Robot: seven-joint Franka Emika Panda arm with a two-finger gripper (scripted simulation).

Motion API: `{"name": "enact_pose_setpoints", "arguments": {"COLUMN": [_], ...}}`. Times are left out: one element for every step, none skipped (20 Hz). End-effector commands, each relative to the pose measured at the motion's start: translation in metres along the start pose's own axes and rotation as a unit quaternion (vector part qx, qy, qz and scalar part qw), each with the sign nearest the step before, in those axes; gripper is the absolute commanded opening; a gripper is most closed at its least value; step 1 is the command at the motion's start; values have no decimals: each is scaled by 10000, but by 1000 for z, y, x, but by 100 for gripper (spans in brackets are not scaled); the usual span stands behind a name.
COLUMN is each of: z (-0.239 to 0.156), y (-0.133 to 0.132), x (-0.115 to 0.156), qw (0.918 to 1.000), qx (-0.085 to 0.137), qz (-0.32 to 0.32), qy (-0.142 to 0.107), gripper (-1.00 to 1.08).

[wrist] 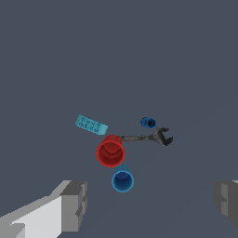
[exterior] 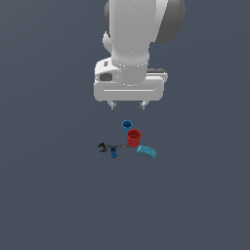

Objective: Pick up a designated object from a clutter of objects.

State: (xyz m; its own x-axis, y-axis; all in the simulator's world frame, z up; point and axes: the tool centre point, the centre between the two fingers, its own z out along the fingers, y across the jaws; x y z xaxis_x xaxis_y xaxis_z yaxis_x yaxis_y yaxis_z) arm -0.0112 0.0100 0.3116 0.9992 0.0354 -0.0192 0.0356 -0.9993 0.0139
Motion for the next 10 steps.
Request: {"name": "enact_pose_setpoints", "arguments": {"z": [0,0,-1,-2,-3,-5,-7,-8,-9,-9], "y": [0,0,0,0,0,0,1,1,1,1], "x": [0,0,0,0,1,1,1,1,1,1], "qw": [10000,10000,10000,10000,10000,9999,9999,9998,9997,9997], "qx": [0,-3,-11,-25,-43,-67,-90,-107,-119,-125], "qz": [0,-5,-18,-40,-70,-107,-143,-170,-188,-197], "qy": [0,1,4,9,17,26,34,40,45,47], "gripper": [100,100,100,100,100,100,100,100,100,100]}}
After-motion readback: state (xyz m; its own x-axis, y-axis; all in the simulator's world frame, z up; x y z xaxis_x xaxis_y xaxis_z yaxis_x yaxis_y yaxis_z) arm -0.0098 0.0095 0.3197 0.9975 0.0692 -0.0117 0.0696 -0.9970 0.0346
